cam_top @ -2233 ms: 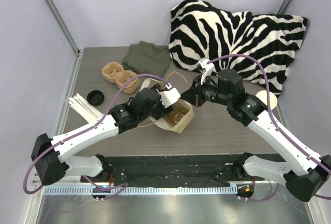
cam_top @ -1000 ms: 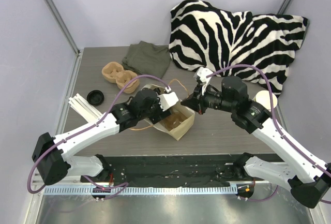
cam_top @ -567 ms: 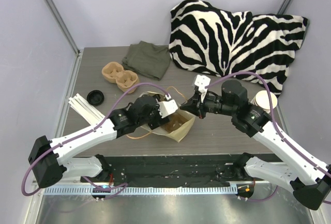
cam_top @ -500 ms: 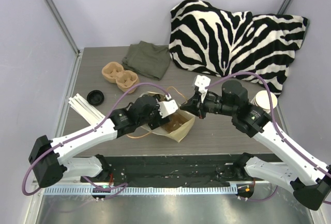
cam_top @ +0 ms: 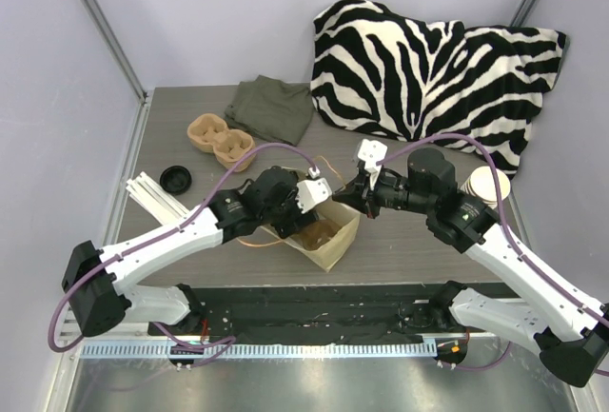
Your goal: Pack the takeout coffee
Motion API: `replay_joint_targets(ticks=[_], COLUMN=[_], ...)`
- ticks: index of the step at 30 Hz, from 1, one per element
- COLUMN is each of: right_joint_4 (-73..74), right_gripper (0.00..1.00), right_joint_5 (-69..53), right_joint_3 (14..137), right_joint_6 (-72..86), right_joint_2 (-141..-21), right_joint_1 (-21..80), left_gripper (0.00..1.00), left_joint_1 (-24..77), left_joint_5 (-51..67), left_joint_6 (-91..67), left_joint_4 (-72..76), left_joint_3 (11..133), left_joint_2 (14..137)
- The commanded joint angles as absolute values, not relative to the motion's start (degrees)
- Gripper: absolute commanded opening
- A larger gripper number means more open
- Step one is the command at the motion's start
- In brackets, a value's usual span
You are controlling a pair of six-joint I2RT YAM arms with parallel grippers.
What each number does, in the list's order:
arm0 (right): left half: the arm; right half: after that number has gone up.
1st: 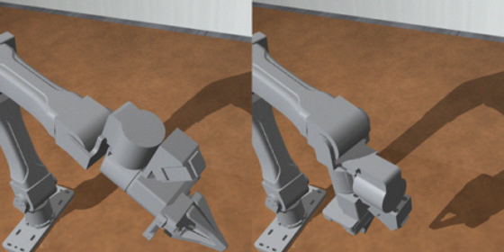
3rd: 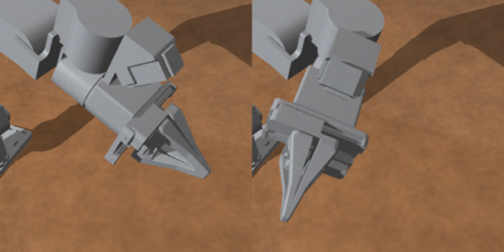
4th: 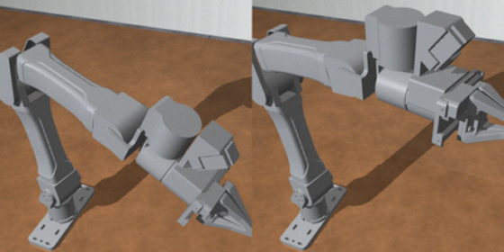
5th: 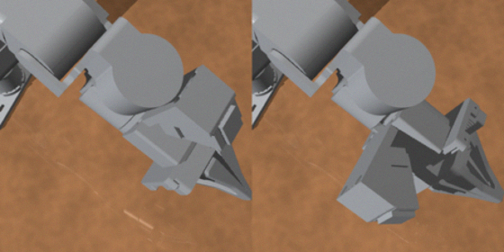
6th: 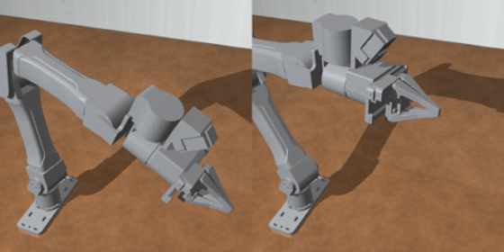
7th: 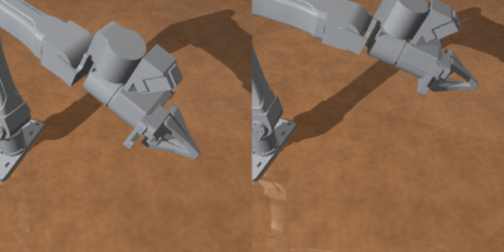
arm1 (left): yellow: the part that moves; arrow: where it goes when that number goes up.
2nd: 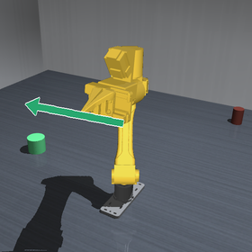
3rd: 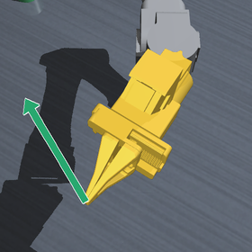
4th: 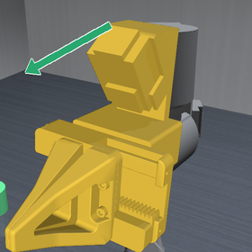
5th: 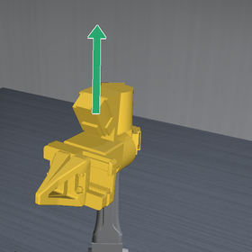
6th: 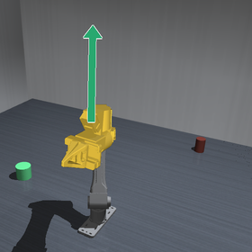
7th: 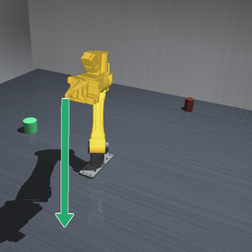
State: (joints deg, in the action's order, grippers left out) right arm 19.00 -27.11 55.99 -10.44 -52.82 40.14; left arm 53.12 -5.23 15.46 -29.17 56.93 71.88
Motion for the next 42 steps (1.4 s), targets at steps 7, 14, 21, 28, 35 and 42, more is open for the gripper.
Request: replay_joint_targets(ticks=[7, 14, 21, 28, 35, 42], right_joint_4=[16.08, 17.14, 17.58, 18.02, 18.28, 18.19], right_gripper=[0.01, 0.01, 0.01, 0.01, 0.01, 0.01], right_joint_5=[-26.81, -25.58, -24.00, -23.47, -23.55, -24.43], right_joint_3=[55.46, 54.67, 54.05, 53.79, 53.61, 53.26], right_joint_6=[-11.34, -11.60, -12.04, -12.30, -12.66, -13.97], right_joint_2=[-50.71, -50.19, -50.01, -50.01, -49.75, -49.66], right_joint_1=[40.87, 40.87, 40.87, 40.87, 40.87, 40.87], left_gripper=[0.02, 0.00, 0.00, 0.00, 0.16, 0.53], left_joint_1=[52.74, 51.24, 48.70, 46.67, 46.58, 46.67], left_joint_5=[-2.82, -0.97, 1.84, 4.56, 4.48, 1.94], left_joint_6=[10.29, 8.88, 7.47, 7.56, 7.82, 7.82], left_joint_4=[-34.54, -34.37, -34.54, -35.68, -36.91, -36.48], left_joint_3=[59.77, 59.24, 59.85, 60.73, 62.40, 64.51], left_joint_2=[78.82, 83.31, 87.18, 91.58, 91.76, 88.60])
